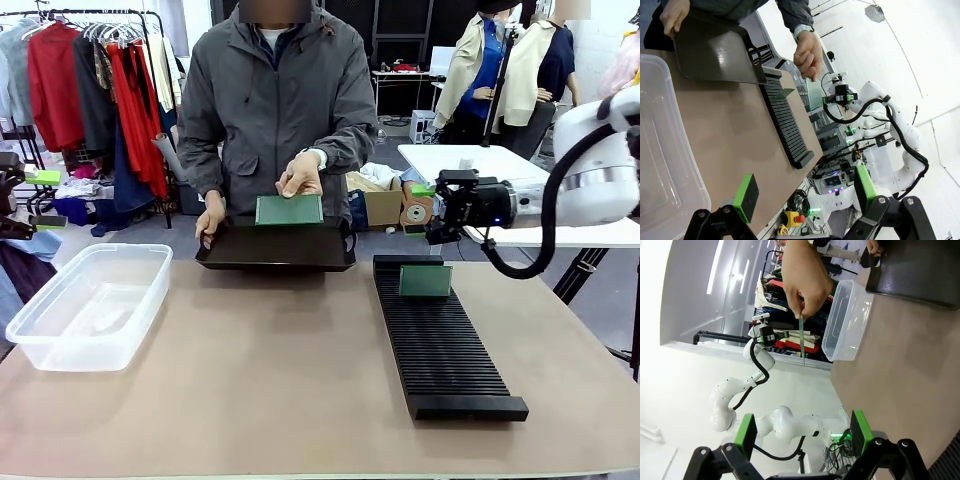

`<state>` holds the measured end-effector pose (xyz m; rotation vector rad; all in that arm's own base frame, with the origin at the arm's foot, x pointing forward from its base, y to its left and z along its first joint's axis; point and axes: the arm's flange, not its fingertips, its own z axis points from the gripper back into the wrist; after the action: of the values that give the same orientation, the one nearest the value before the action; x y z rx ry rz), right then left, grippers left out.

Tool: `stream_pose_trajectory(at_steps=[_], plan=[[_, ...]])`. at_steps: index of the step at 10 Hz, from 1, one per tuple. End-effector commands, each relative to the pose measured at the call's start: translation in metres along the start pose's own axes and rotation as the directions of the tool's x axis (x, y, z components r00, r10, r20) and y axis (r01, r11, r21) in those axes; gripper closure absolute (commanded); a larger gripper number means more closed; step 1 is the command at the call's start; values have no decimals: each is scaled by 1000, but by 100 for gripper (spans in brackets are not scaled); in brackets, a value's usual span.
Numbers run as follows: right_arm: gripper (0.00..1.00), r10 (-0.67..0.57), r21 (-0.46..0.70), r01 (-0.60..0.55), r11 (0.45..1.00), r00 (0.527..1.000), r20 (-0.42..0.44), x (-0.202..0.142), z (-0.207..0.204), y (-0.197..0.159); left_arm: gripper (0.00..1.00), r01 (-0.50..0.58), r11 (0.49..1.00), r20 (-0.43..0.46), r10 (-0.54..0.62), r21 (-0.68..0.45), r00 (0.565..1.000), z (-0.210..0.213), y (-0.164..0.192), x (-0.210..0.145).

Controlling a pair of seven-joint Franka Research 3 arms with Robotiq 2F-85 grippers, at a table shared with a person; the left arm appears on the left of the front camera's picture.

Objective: Sort PCBs into racks and boxes based on the side picked up.
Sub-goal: Pick up the Blank PCB handed by the Human.

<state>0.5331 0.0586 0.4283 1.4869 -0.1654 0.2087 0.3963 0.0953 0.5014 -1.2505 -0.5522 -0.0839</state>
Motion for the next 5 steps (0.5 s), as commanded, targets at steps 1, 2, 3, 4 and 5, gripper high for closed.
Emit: stream_pose_trajectory(at_steps=[1,2,3,4,5], plan=[[0,4,-11,-4,1000,1000,-4,25,-18,-6,0,-2,1000,-4,2,0,1000,1,-1,0],[0,8,-10,-8,1000,1000,-24,33,-27,-9,0,-2,1000,-4,2,0,1000,1,-1,0],[0,9,-5,-9,1000,999,-41,41,-36,-11,0,-2,1000,-4,2,0,1000,1,-1,0],[0,14,1,-14,1000,999,-52,49,-46,-13,0,-2,1000,-4,2,0,1000,1,-1,0],[0,14,3,-13,1000,996,-84,56,-59,-16,0,-2,1000,-4,2,0,1000,1,-1,0]])
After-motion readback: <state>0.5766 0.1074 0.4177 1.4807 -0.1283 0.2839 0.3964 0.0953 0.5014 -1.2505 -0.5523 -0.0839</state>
